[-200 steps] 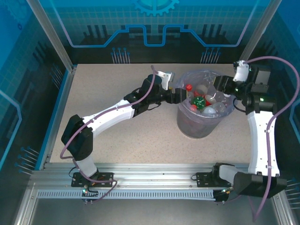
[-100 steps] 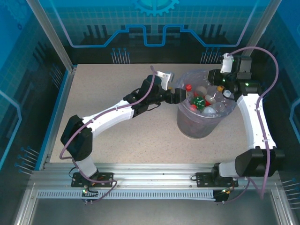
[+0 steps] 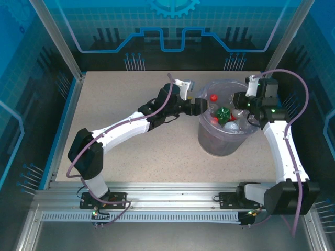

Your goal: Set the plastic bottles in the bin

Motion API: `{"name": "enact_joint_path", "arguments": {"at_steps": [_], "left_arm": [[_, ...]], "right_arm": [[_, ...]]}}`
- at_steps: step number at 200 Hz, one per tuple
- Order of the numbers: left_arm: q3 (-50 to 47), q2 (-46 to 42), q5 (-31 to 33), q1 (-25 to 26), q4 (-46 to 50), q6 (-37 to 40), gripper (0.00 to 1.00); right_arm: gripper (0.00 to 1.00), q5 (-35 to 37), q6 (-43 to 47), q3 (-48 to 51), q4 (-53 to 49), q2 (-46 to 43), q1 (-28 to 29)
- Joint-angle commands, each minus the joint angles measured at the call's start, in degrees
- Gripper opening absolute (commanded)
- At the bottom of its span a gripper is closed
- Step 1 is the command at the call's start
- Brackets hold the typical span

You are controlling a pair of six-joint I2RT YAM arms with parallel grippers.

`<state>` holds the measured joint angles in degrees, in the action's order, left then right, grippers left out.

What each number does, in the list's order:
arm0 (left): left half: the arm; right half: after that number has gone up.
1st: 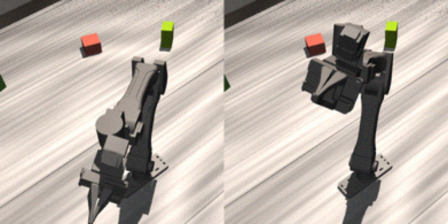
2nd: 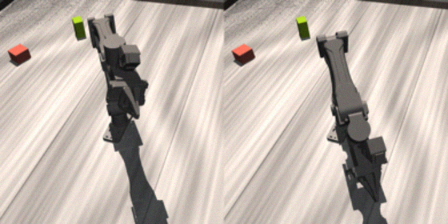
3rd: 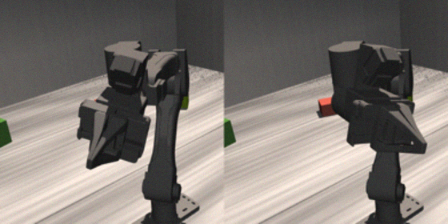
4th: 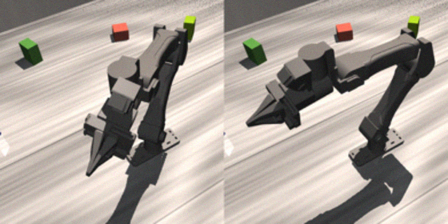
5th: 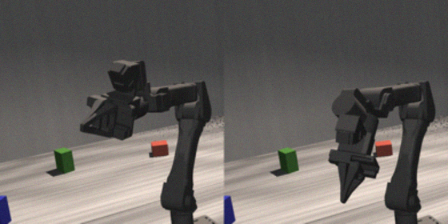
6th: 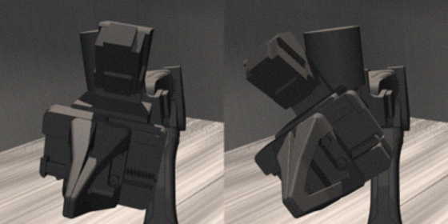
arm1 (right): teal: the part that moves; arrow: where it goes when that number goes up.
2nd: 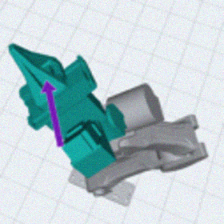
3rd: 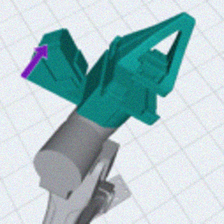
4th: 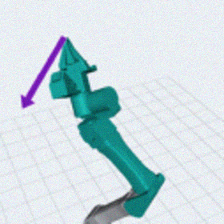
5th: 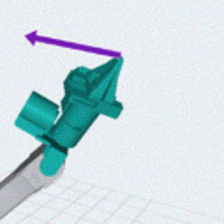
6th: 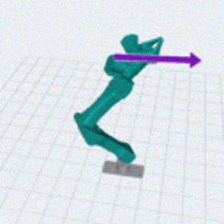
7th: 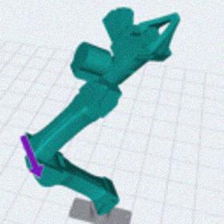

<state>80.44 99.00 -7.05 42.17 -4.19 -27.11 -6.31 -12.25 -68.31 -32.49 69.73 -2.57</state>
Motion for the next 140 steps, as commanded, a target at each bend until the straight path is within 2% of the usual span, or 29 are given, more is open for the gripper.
{"name": "enact_joint_path", "arguments": {"at_steps": [1,45,97,119,140], "left_arm": [[-1.19,0.05,1.25,0.23,4.36,0.83,0.87],[-1.81,-1.15,3.01,-0.33,4.19,-0.27,0.87],[-6.97,-5.45,9.37,-3.19,3.61,-4.54,0.87],[-8.57,-7.48,9.35,-3.85,2.74,-4.95,0.87],[-7.55,-7.99,9.55,-3.79,4.18,-3.94,0.87]], "right_arm": [[0.2,0.25,-1.94,4.79,-11.33,3.32,0.44],[0.21,-4.76,-3.92,3.7,-5.81,7.31,4.91],[0.22,-9.25,-5.5,-2.32,-2.5,14.12,11.49],[0.26,-8.55,-5.0,-6.69,-4.03,14.38,12.29],[0.39,-5.64,-3.31,-12.15,-8.17,12.32,11.49]]}}
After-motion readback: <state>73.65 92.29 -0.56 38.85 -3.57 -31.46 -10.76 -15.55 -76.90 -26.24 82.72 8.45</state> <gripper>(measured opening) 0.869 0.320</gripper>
